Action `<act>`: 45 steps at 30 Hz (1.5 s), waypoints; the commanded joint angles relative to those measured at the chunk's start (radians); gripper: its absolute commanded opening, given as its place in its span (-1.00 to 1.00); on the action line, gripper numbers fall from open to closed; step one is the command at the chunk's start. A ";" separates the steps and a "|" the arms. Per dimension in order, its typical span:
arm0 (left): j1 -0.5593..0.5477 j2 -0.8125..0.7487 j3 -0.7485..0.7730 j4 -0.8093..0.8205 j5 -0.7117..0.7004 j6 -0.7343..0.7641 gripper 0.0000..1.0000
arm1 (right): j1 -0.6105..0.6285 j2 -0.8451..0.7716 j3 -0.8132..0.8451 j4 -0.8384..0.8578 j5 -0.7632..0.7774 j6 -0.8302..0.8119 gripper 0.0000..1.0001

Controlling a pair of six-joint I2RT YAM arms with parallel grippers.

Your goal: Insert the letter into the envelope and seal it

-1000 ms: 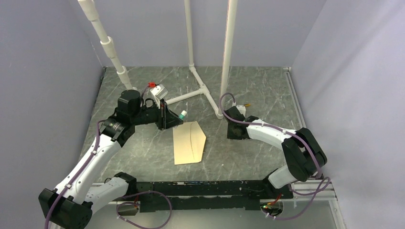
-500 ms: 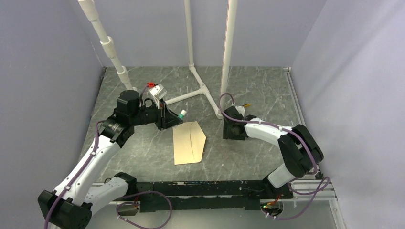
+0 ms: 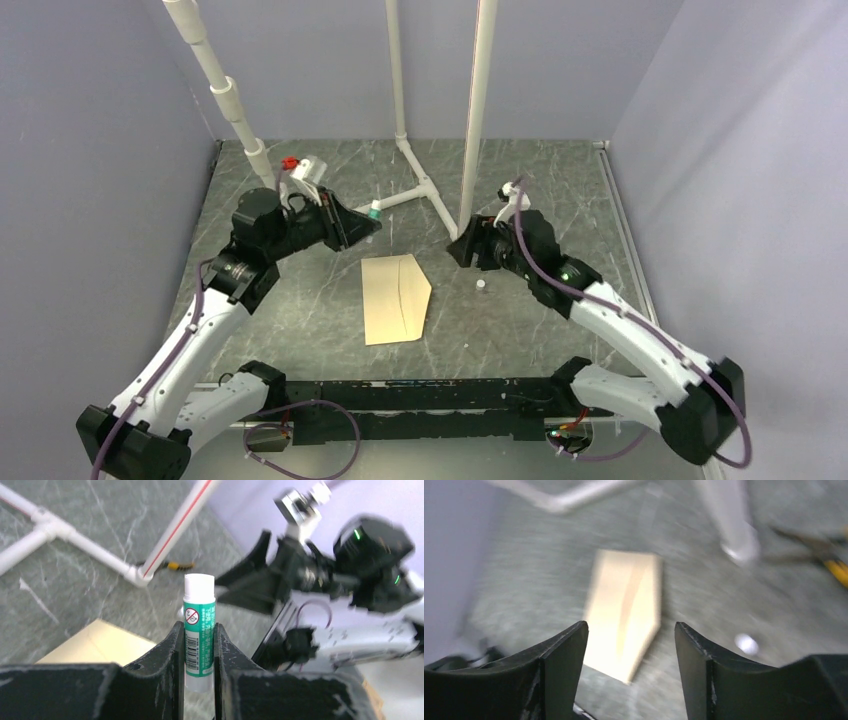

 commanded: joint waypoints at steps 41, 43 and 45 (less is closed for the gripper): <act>-0.001 -0.098 0.000 0.269 -0.204 -0.428 -0.53 | 0.515 0.244 0.322 0.698 0.264 -0.412 -1.00; -0.001 -0.102 0.024 0.221 -0.210 -0.404 -0.33 | 0.515 0.224 0.306 0.681 0.221 -0.439 -1.00; -0.001 -0.102 0.042 0.203 -0.213 -0.385 -0.19 | 0.515 0.212 0.304 0.648 0.193 -0.450 -1.00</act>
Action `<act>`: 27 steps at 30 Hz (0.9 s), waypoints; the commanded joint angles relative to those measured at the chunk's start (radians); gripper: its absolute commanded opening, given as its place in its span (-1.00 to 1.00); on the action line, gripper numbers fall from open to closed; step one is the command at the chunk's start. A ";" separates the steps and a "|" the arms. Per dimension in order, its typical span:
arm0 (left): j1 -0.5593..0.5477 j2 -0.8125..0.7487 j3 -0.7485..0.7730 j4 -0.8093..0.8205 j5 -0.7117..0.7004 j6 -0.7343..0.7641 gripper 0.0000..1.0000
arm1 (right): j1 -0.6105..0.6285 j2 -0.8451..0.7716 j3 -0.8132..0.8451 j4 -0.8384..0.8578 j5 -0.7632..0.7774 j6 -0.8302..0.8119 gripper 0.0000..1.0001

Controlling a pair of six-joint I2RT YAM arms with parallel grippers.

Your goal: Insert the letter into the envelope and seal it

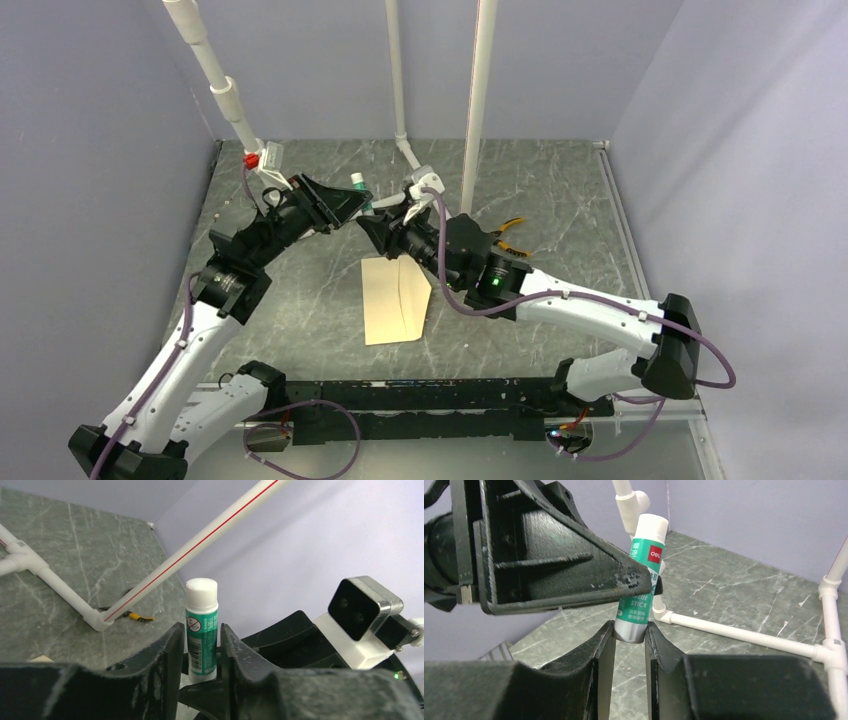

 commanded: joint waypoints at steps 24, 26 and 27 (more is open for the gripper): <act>-0.001 0.020 0.121 -0.090 0.167 0.116 -0.95 | -0.065 -0.120 -0.016 -0.010 -0.250 0.070 -1.00; -0.001 0.012 0.117 -0.076 0.167 0.111 -0.95 | -0.104 -0.150 -0.065 0.057 -0.275 0.173 -0.98; -0.001 0.011 0.117 -0.074 0.177 0.106 -0.95 | -0.130 -0.164 -0.087 0.091 -0.294 0.229 -0.95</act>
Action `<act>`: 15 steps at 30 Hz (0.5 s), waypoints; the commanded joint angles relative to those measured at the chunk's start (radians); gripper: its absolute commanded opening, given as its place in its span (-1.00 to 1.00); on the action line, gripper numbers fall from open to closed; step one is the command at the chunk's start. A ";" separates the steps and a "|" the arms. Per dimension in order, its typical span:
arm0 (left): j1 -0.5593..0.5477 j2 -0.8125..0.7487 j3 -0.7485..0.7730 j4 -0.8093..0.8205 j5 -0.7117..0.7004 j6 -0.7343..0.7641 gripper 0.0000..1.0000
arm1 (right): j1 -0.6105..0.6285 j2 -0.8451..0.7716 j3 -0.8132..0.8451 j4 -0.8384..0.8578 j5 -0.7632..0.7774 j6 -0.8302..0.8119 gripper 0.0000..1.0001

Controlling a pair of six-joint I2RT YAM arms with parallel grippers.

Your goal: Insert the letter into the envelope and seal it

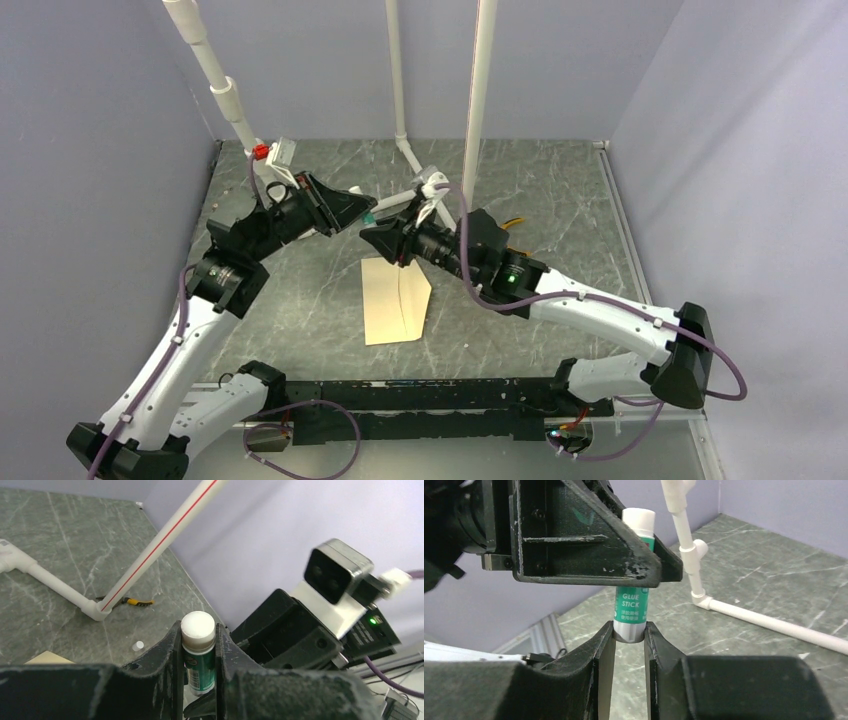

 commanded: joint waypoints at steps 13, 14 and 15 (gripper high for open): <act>-0.002 -0.035 0.021 0.315 0.287 0.055 -0.95 | -0.206 -0.116 -0.188 0.735 -0.446 0.822 -1.00; -0.002 -0.034 0.028 0.303 0.268 0.055 -0.95 | -0.200 -0.124 -0.181 0.693 -0.451 0.768 -0.95; -0.002 -0.034 0.034 0.293 0.238 0.050 -0.95 | -0.195 -0.134 -0.176 0.615 -0.451 0.706 -0.75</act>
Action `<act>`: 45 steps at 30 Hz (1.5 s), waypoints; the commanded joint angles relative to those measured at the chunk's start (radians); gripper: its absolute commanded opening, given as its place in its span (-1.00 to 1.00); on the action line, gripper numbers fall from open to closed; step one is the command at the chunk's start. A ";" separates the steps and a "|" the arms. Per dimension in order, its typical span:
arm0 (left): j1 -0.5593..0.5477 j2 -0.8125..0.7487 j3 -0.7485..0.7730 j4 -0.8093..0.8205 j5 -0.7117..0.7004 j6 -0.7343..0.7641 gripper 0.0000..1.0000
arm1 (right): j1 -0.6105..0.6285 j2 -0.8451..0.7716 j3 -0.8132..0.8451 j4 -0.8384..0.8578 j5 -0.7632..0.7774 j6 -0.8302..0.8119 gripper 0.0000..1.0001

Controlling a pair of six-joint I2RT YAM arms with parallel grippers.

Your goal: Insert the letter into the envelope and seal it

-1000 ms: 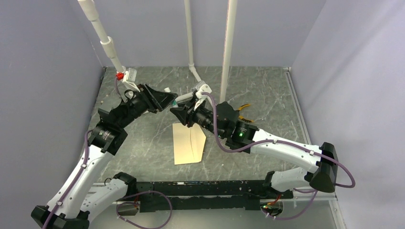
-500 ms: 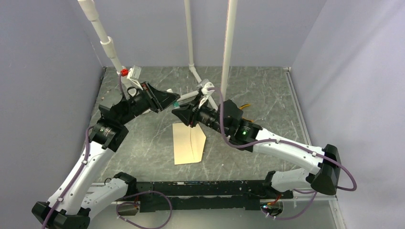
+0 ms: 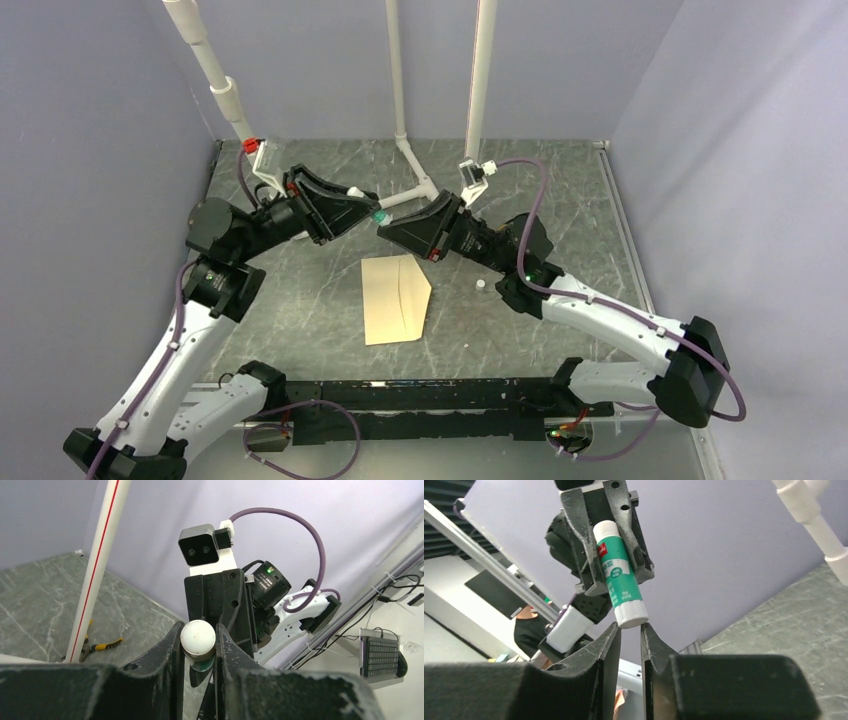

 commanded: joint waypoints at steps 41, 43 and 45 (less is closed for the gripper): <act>0.008 -0.020 0.078 -0.102 -0.010 -0.064 -0.95 | 0.203 -0.054 0.147 -0.196 0.326 -0.859 -0.98; 0.009 -0.020 0.072 -0.074 0.013 -0.054 -0.95 | 0.203 -0.060 0.138 -0.155 0.312 -0.743 -1.00; 0.008 -0.028 0.058 -0.029 0.054 -0.039 -0.95 | 0.200 -0.071 0.126 -0.107 0.300 -0.611 -1.00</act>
